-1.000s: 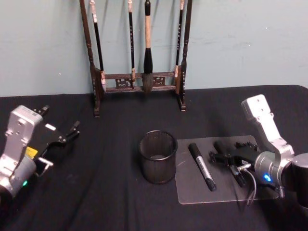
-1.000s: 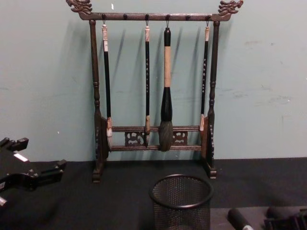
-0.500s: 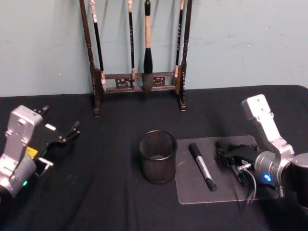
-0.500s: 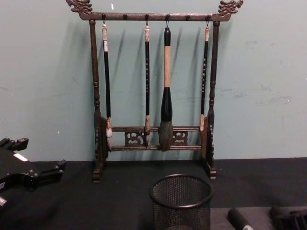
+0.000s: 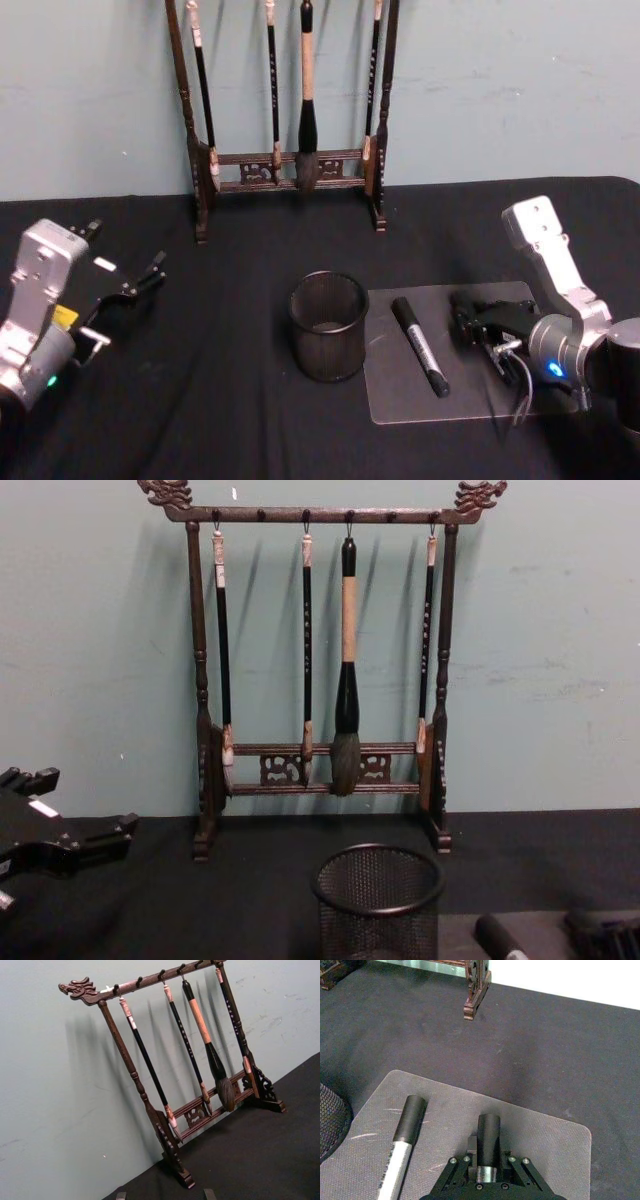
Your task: Pick up the water-based marker from the table and place it into the pen holder.
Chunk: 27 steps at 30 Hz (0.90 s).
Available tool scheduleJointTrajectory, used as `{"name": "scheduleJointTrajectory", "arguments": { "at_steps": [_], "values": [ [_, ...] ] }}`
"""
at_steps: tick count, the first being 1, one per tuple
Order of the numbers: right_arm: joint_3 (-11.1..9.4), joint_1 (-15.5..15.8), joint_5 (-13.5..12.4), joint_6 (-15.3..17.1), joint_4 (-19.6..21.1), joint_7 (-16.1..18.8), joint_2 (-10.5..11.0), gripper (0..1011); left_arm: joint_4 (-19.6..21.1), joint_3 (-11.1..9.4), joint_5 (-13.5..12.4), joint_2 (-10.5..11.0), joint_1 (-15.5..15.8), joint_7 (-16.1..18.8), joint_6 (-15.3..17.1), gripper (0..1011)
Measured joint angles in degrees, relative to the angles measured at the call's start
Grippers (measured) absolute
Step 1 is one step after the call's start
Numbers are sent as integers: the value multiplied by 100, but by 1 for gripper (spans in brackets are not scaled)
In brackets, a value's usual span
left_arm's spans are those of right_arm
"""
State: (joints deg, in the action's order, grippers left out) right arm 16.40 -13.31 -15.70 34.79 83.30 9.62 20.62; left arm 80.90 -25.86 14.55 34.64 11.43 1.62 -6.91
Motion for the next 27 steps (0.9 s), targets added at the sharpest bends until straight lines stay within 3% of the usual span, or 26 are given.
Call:
{"name": "scheduleJointTrajectory", "arguments": {
  "at_steps": [5,9,16,19,21,23,27],
  "values": [
    [-29,6,12,-36,0,15,-15,253,0,0,0,0,0,0,0,1001],
    [-182,80,71,-329,57,65,-98,253,0,0,0,0,0,0,0,1001],
    [-284,149,220,-1061,92,154,-182,253,0,0,0,0,0,0,0,1001],
    [-313,150,297,-1517,68,235,-227,253,0,0,0,0,0,0,0,1001],
    [-317,144,311,-1611,58,257,-237,253,0,0,0,0,0,0,0,1001],
    [-334,79,343,-1981,-6,376,-286,253,0,0,0,0,0,0,0,1001],
    [-335,15,345,-2166,-54,457,-317,253,0,0,0,0,0,0,0,1001]
  ]
}}
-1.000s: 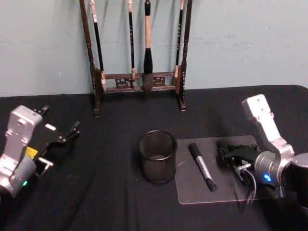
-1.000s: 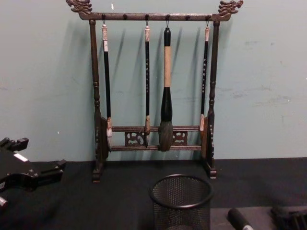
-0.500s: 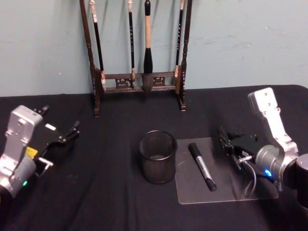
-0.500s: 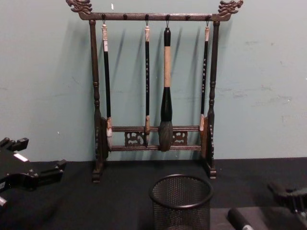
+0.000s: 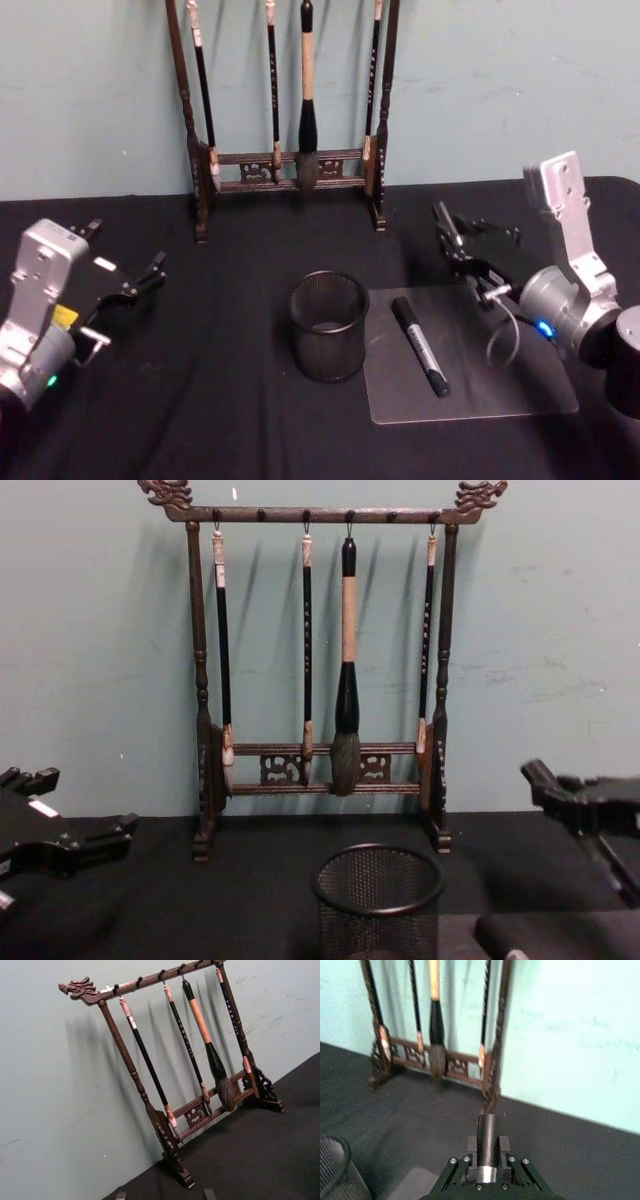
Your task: Pick up the water-based marker from the table and place it into the pen holder.
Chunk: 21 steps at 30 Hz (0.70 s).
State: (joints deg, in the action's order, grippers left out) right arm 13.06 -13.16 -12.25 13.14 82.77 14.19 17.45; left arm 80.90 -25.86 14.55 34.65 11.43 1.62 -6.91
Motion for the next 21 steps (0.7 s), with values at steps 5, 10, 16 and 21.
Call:
{"name": "scheduleJointTrajectory", "arguments": {
  "at_steps": [5,10,16,21],
  "values": [
    [99,-311,-136,-668,-189,432,-112,253,0,0,0,0,0,0,0,1001],
    [263,-517,-373,-1106,-303,799,-167,253,0,0,0,0,0,0,0,1001],
    [471,-600,-583,-1291,-317,1082,-188,253,0,0,0,0,0,0,0,1001],
    [646,-654,-697,-1420,-335,1271,-200,253,0,0,0,0,0,0,0,1001]
  ]
}}
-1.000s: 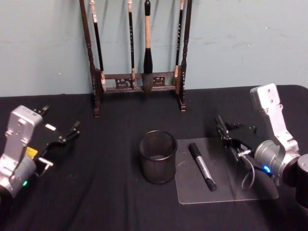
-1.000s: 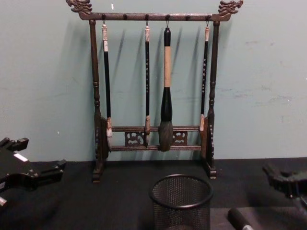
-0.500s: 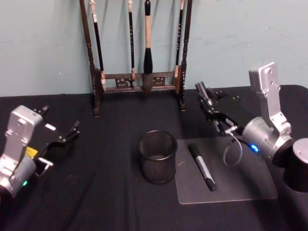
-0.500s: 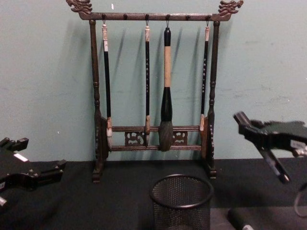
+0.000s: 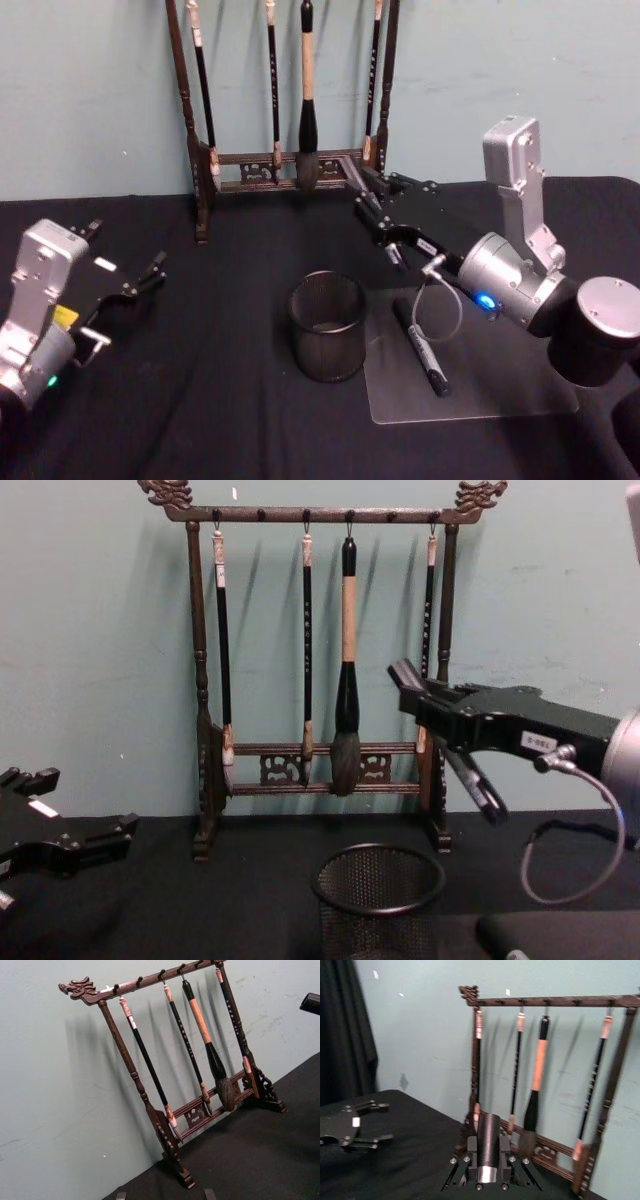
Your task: Pick up the water-based marker from the table and place it into the pen holder.
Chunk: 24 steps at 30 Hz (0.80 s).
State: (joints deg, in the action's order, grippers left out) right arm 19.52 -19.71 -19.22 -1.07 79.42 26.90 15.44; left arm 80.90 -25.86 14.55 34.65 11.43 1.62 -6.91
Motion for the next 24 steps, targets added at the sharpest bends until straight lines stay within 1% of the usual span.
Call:
{"name": "scheduleJointTrajectory", "arguments": {
  "at_steps": [2,5,6,8,9,14,17,19,21,24],
  "values": [
    [117,-37,-87,-80,-22,131,-2,253,0,0,0,0,0,0,0,1001],
    [226,-75,-179,-152,-51,264,-2,253,0,0,0,0,0,0,0,1001],
    [226,-75,-179,-152,-51,264,-2,253,0,0,0,0,0,0,0,1001],
    [339,-128,-281,-233,-101,394,3,253,0,0,0,0,0,0,0,1001],
    [339,-128,-281,-233,-101,394,3,253,0,0,0,0,0,0,0,1001],
    [497,-206,-407,-318,-221,529,0,253,0,0,0,0,0,0,0,1001],
    [533,-220,-433,-330,-251,552,0,253,0,0,0,0,0,0,0,1001],
    [617,-260,-490,-367,-336,601,-1,253,0,0,0,0,0,0,0,1001],
    [634,-267,-499,-372,-351,610,-2,253,0,0,0,0,0,0,0,1001],
    [715,-295,-564,-403,-424,641,4,253,0,0,0,0,0,0,0,1001]
  ]
}}
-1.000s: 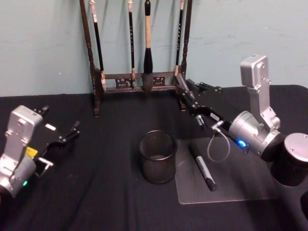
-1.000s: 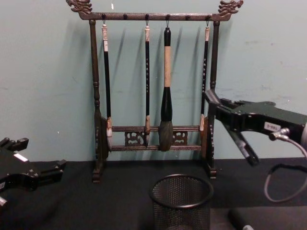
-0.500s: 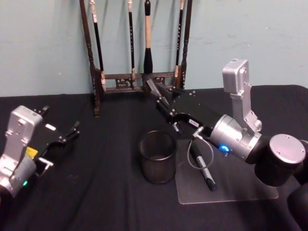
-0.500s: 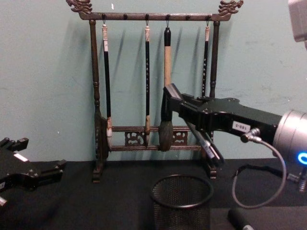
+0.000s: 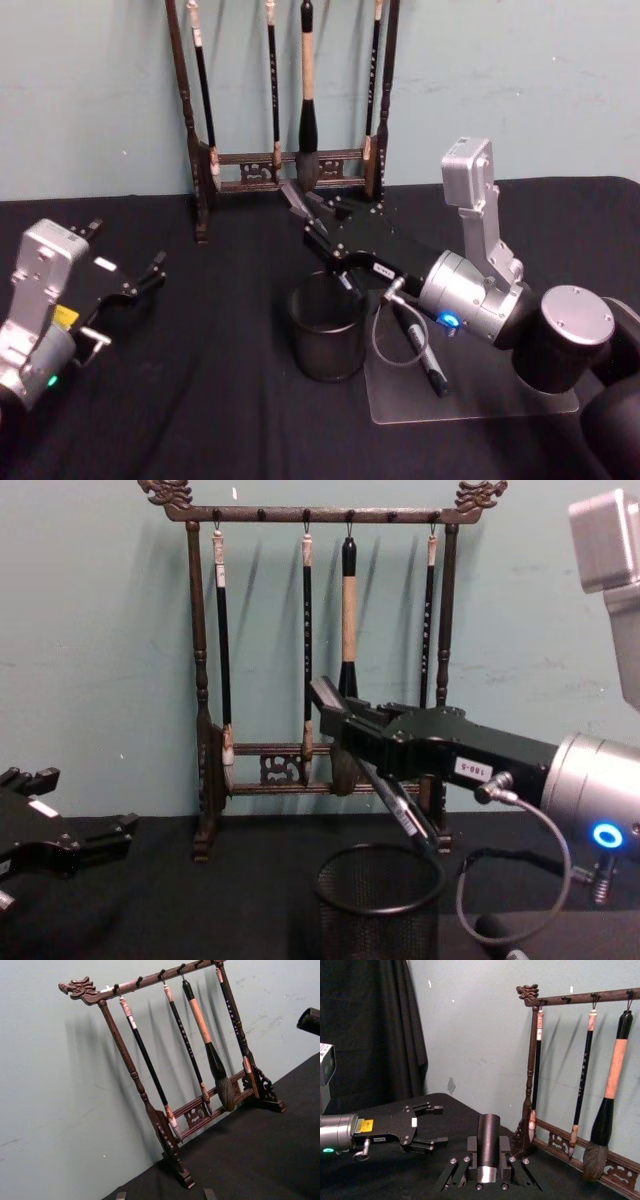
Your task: Pick up the water-based marker from the table and place it into the pen holder.
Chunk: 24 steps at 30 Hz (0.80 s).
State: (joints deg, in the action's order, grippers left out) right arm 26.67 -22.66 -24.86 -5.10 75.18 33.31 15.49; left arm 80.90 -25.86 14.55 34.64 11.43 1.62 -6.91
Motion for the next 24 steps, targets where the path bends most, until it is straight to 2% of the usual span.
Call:
{"name": "scheduleJointTrajectory", "arguments": {
  "at_steps": [13,24],
  "values": [
    [196,-104,-57,-68,-276,1,-11,253,0,0,0,0,0,0,0,1001],
    [262,-167,-2,-92,-473,-63,-59,253,0,0,0,0,0,0,0,1001]
  ]
}}
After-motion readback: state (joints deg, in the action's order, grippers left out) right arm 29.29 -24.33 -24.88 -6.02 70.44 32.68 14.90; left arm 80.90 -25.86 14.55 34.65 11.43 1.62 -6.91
